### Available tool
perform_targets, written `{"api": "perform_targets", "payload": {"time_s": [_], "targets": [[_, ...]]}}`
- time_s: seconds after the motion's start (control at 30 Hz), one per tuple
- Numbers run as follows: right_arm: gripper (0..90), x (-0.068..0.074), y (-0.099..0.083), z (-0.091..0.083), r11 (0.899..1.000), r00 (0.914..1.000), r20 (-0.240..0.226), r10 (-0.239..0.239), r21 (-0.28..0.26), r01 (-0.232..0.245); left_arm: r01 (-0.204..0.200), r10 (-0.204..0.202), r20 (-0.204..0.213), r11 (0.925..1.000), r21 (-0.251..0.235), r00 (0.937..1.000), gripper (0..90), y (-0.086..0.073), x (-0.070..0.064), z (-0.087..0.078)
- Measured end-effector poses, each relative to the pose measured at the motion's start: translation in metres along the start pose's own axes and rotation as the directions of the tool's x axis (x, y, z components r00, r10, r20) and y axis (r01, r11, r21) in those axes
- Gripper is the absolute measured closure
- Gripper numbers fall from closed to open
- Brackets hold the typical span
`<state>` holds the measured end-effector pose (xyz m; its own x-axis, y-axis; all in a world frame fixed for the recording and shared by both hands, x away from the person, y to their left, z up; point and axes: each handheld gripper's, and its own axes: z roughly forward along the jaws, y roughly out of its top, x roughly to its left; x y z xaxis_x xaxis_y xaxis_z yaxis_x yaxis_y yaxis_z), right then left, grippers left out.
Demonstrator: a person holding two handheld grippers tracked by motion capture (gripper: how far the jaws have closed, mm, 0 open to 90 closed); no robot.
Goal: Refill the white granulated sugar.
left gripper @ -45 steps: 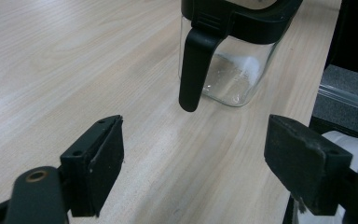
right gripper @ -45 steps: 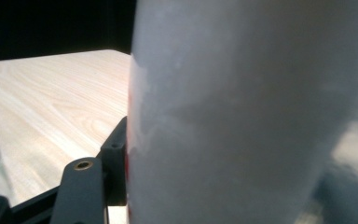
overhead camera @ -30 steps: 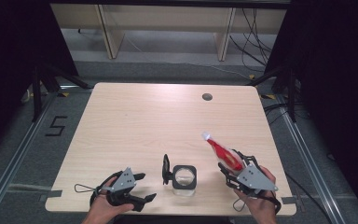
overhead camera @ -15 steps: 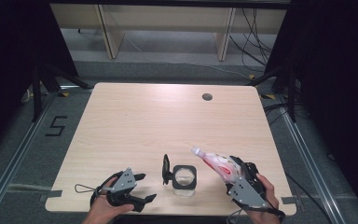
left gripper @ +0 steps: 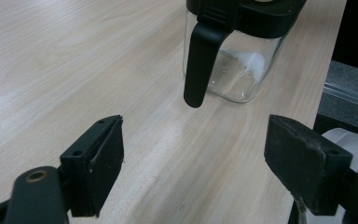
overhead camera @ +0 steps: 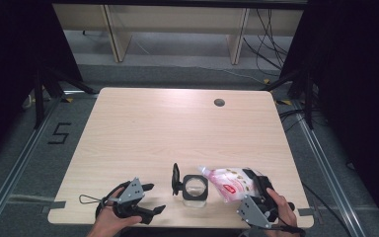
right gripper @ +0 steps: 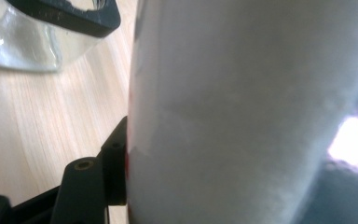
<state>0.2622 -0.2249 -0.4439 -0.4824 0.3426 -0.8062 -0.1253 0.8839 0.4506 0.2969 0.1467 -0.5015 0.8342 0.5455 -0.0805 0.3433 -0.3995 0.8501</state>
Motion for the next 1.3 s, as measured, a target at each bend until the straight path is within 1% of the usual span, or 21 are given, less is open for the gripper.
{"api": "perform_targets", "payload": {"time_s": [0.2,0.23,0.37,0.4,0.43,0.5,0.53,0.6,0.63,0.67,0.73,0.83,0.9,0.93,1.03,1.1,1.13,1.17,1.2,1.23,1.3], "targets": [[38.8,0.000,0.004,-0.003,0.990,0.9898,0.020,-0.141,0.022,0.141,-0.002,0.002,0.000,1.0000,0.002,1.0000,19.6,0.000,0.000,0.000],[38.8,0.003,0.003,-0.004,0.994,0.9944,0.011,-0.105,0.039,0.105,-0.002,0.002,0.000,1.0000,0.002,1.0000,19.6,0.000,0.000,0.000],[38.8,0.005,0.004,-0.003,0.989,0.9896,0.023,-0.142,0.044,0.141,-0.003,0.003,0.002,1.0000,0.005,1.0000,19.6,0.000,0.001,0.000],[38.9,0.001,0.006,-0.003,0.973,0.9730,0.033,-0.229,0.041,0.227,-0.003,0.003,0.004,1.0000,0.006,1.0000,19.6,0.000,0.001,0.000],[38.9,0.007,0.006,-0.004,0.982,0.9832,0.033,-0.179,0.058,0.177,0.001,-0.001,0.004,1.0000,0.002,1.0000,19.6,0.000,0.001,0.000],[38.9,0.006,0.007,-0.005,0.976,0.9773,0.032,-0.210,0.062,0.207,-0.017,0.017,0.002,0.9999,-0.001,0.9999,19.6,0.000,0.002,0.000],[38.9,0.004,0.010,-0.005,0.952,0.9525,0.043,-0.302,0.061,0.299,-0.016,0.016,-0.005,0.9999,-0.005,0.9999,19.6,0.000,0.002,0.000],[38.9,0.006,0.010,-0.005,0.953,0.9546,0.037,-0.296,0.072,0.293,-0.021,0.021,-0.005,0.9998,-0.001,0.9998,19.6,0.000,0.002,-0.001],[38.9,0.007,0.010,-0.005,0.945,0.9455,0.044,-0.323,0.074,0.319,-0.007,0.007,-0.005,1.0000,-0.003,1.0000,19.6,0.000,0.001,-0.001],[39.0,0.012,0.009,-0.006,0.957,0.9596,0.042,-0.278,0.104,0.273,-0.010,0.010,-0.010,0.9999,0.002,0.9999,19.6,0.000,0.002,-0.001],[39.0,0.009,0.011,-0.006,0.915,0.9174,0.043,-0.396,0.107,0.389,-0.023,0.023,-0.003,0.9997,0.003,0.9997,19.6,0.000,0.002,-0.001],[39.1,0.011,0.010,-0.005,0.906,0.9104,0.042,-0.412,0.129,0.404,-0.019,0.019,0.001,0.9997,0.015,0.9998,19.6,0.000,0.003,0.000],[39.1,0.011,0.011,-0.005,0.889,0.8939,0.037,-0.447,0.126,0.439,-0.013,0.013,0.002,0.9997,0.019,0.9999,19.6,0.000,0.002,0.000],[39.2,0.013,0.009,-0.005,0.903,0.9085,0.036,-0.416,0.134,0.409,-0.013,0.013,0.002,0.9997,0.019,0.9999,19.6,0.000,0.002,0.000],[39.2,0.015,0.010,-0.005,0.892,0.8992,0.027,-0.437,0.140,0.429,-0.011,0.011,0.000,0.9998,0.017,0.9999,19.6,0.000,0.003,0.000],[39.2,0.014,0.012,-0.004,0.848,0.8558,0.018,-0.517,0.144,0.509,-0.007,0.007,-0.001,0.9999,0.011,1.0000,19.6,0.000,0.002,0.000],[39.2,0.019,0.008,-0.004,0.882,0.8911,0.015,-0.454,0.152,0.446,-0.021,0.021,-0.001,0.9997,0.011,0.9998,19.6,0.000,0.003,0.000],[39.3,0.018,0.010,-0.003,0.861,0.8714,0.009,-0.490,0.159,0.483,-0.031,0.031,0.002,0.9995,0.010,0.9995,19.6,0.000,0.003,0.001],[39.3,0.015,0.011,0.000,0.828,0.8334,0.010,-0.553,0.123,0.547,-0.004,0.004,-0.001,0.9999,0.010,1.0000,19.6,0.000,0.001,0.001],[39.3,0.020,0.011,-0.002,0.836,0.8493,-0.016,-0.528,0.166,0.523,-0.008,0.008,-0.001,0.9999,0.013,1.0000,19.6,0.000,0.001,0.000],[39.3,0.021,0.011,-0.001,0.828,0.8388,0.011,-0.544,0.166,0.535,-0.013,0.013,-0.002,0.9998,0.014,0.9999,19.6,0.000,0.002,0.000]]}}
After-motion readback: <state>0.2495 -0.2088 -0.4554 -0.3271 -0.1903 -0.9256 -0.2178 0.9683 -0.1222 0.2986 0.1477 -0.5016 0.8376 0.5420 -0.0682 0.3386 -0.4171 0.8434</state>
